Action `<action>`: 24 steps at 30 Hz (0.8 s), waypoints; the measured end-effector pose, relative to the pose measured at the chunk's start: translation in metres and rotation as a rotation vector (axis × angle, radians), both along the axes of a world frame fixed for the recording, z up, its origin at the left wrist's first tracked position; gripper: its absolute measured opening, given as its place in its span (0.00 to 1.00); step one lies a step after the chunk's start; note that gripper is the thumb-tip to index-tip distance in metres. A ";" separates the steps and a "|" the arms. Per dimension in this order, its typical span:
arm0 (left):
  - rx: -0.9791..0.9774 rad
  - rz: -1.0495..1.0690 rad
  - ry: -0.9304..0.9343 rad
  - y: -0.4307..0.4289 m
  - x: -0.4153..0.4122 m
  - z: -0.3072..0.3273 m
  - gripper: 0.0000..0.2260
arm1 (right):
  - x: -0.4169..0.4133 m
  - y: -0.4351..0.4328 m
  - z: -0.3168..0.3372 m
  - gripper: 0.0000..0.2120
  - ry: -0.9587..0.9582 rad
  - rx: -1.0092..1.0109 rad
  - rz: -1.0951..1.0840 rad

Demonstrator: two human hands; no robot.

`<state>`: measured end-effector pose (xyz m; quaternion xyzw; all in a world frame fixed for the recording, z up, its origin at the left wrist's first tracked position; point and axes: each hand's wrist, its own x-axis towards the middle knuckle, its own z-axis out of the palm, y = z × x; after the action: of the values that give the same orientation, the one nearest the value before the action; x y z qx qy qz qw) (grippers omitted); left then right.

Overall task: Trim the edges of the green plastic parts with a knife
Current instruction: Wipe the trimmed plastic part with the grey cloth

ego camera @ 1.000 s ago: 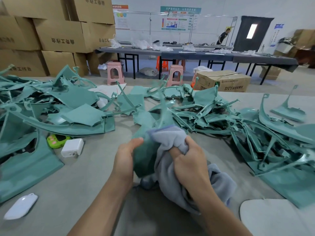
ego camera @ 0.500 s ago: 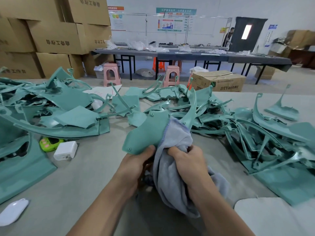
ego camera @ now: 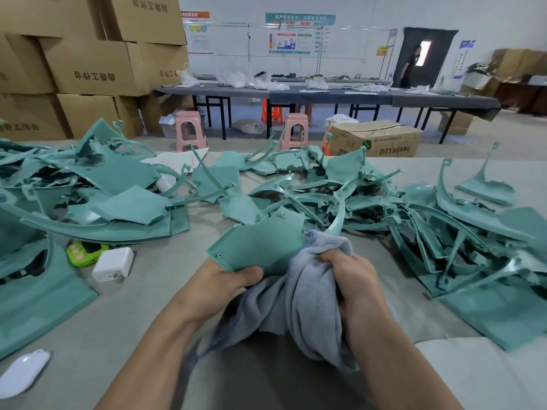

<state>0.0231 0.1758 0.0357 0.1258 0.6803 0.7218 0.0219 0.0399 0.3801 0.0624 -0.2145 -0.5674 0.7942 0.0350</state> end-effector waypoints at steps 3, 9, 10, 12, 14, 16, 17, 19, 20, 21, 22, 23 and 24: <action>0.020 -0.046 -0.014 -0.014 -0.001 0.001 0.16 | 0.001 0.001 0.005 0.15 0.038 -0.060 0.054; 0.066 -0.109 -0.090 -0.036 -0.004 -0.004 0.28 | 0.003 0.001 0.005 0.18 0.069 -0.110 0.122; 0.064 -0.106 -0.103 -0.040 -0.005 -0.004 0.27 | 0.004 0.001 0.005 0.17 0.062 -0.102 0.130; 0.079 -0.095 -0.119 -0.046 -0.004 -0.005 0.17 | 0.003 0.007 0.003 0.15 0.024 -0.086 0.104; 0.113 -0.099 -0.159 -0.052 -0.003 -0.007 0.17 | 0.002 0.018 0.005 0.15 0.002 -0.082 0.050; 0.132 -0.098 -0.175 -0.056 -0.002 -0.008 0.19 | 0.003 0.032 0.009 0.16 -0.005 -0.002 0.028; 0.132 -0.101 -0.173 -0.055 -0.001 -0.008 0.20 | 0.004 0.038 0.010 0.17 -0.021 0.051 0.031; 0.114 -0.099 -0.172 -0.051 -0.002 -0.008 0.20 | 0.007 0.040 0.009 0.16 -0.029 0.077 0.128; 0.094 -0.091 -0.176 -0.049 -0.001 -0.008 0.21 | 0.007 0.036 0.008 0.13 -0.014 0.080 0.179; 0.081 -0.075 -0.182 -0.049 -0.002 -0.008 0.22 | 0.007 0.031 0.005 0.11 -0.006 0.091 0.199; 0.082 -0.041 -0.193 -0.048 -0.003 -0.009 0.24 | 0.005 0.027 0.003 0.09 -0.017 0.102 0.182; 0.108 0.008 -0.197 -0.045 -0.005 -0.008 0.24 | 0.004 0.023 0.002 0.10 -0.041 0.109 0.158; 0.173 0.064 -0.204 -0.041 -0.007 -0.007 0.21 | 0.002 0.020 0.001 0.11 -0.064 0.112 0.149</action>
<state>0.0164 0.1346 0.0291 0.0316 0.6134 0.7871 0.0568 0.0421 0.3998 0.0639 -0.1947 -0.6260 0.7545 -0.0303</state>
